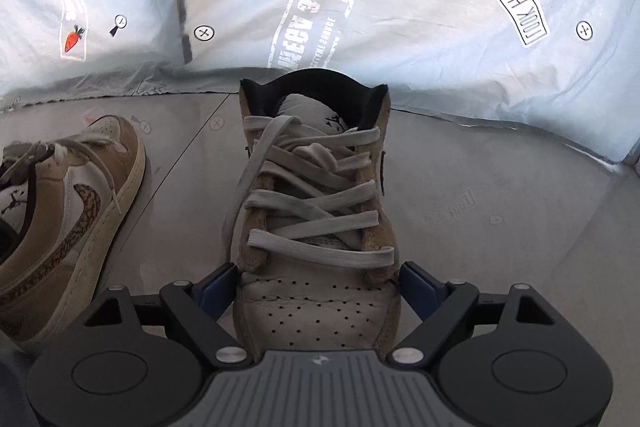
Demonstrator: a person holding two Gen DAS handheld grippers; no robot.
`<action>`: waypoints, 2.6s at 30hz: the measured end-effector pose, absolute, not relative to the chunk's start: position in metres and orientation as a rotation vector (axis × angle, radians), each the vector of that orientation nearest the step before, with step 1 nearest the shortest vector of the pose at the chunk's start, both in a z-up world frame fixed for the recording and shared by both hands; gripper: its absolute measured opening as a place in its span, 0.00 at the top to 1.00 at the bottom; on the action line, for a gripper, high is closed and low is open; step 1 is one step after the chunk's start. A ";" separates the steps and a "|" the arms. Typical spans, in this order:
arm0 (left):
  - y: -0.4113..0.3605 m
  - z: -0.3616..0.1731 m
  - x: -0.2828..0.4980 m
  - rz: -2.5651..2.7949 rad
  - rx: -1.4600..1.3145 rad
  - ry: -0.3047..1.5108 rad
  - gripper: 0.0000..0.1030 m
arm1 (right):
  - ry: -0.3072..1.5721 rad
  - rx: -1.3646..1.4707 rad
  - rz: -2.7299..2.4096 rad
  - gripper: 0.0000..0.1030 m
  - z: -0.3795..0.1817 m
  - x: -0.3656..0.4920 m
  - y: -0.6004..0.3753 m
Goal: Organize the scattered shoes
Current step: 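Lower the brown sneaker beside its pair and open the right gripper, then grasp a white-and-tan Jordan sneaker at its heel with the right gripper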
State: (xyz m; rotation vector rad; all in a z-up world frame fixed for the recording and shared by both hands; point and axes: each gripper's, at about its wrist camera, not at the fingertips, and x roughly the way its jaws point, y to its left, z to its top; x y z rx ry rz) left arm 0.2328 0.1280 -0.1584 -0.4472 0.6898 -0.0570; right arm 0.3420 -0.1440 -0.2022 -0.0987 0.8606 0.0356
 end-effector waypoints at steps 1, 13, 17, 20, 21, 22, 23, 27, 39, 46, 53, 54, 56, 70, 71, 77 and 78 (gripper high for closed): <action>0.131 -0.159 0.231 -0.045 -0.459 0.688 0.21 | 0.854 -0.071 0.017 0.15 -0.198 0.339 -0.145; 0.160 -0.154 0.212 0.018 -0.491 0.634 0.21 | 0.711 -0.132 0.329 0.16 -0.161 0.277 -0.051; 0.166 -0.157 0.209 0.019 -0.506 0.636 0.21 | 0.715 -0.184 0.401 0.16 -0.165 0.272 -0.024; 0.170 -0.159 0.212 0.020 -0.515 0.629 0.21 | 0.707 -0.255 0.449 0.16 -0.168 0.277 -0.007; 0.170 -0.159 0.213 0.018 -0.515 0.626 0.21 | 0.704 -0.283 0.458 0.16 -0.167 0.278 -0.005; 0.171 -0.159 0.214 0.016 -0.516 0.621 0.21 | 0.700 -0.311 0.465 0.16 -0.166 0.280 -0.002; 0.172 -0.159 0.216 0.014 -0.517 0.616 0.21 | 0.692 -0.344 0.462 0.16 -0.165 0.280 0.000; 0.174 -0.161 0.220 0.007 -0.522 0.613 0.21 | 0.683 -0.395 0.433 0.15 -0.161 0.283 -0.006; 0.183 -0.166 0.225 0.015 -0.553 0.623 0.21 | 0.727 -0.312 0.076 0.18 -0.151 0.337 -0.067; 0.187 -0.167 0.224 0.033 -0.564 0.624 0.21 | 0.798 -0.241 0.178 0.26 -0.151 0.325 -0.053; 0.194 -0.168 0.223 0.051 -0.566 0.625 0.21 | 0.854 -0.249 0.175 0.29 -0.169 0.351 -0.038; 0.194 -0.169 0.223 0.055 -0.567 0.625 0.21 | 0.854 -0.257 0.168 0.29 -0.169 0.357 -0.036; 0.195 -0.169 0.223 0.058 -0.568 0.624 0.21 | 0.849 -0.268 0.156 0.29 -0.169 0.369 -0.034; 0.211 -0.173 0.221 0.111 -0.591 0.609 0.21 | 0.771 0.069 0.237 0.08 -0.153 0.345 -0.023; 0.212 -0.172 0.220 0.112 -0.590 0.607 0.21 | 0.772 0.025 0.282 0.08 -0.159 0.343 -0.009; 0.218 -0.174 0.215 0.139 -0.594 0.613 0.21 | 0.823 -0.165 0.279 0.05 -0.191 0.355 0.050; 0.219 -0.175 0.215 0.141 -0.592 0.617 0.21 | 0.830 -0.177 0.262 0.04 -0.195 0.358 0.054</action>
